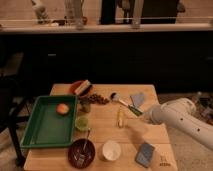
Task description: Place pepper in table surface
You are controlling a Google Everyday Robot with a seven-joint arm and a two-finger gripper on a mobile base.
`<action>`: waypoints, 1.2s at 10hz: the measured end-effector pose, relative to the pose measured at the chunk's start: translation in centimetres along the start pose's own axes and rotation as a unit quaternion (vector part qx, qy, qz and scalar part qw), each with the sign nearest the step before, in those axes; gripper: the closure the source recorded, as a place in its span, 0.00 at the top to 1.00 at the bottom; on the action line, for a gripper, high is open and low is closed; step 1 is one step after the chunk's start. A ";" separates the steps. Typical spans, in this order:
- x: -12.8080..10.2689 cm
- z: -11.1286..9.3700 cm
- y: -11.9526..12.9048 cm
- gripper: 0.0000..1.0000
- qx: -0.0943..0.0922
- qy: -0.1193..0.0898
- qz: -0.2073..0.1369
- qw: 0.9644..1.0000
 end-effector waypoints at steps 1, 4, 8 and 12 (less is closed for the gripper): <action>0.4 0.5 -0.3 0.00 -0.005 0.002 0.007 1.000; 1.1 2.2 -0.7 0.00 -0.027 0.008 0.017 0.999; 1.6 2.8 -0.9 0.04 -0.033 0.012 0.023 0.999; 1.6 2.8 -0.9 0.53 -0.034 0.012 0.023 0.999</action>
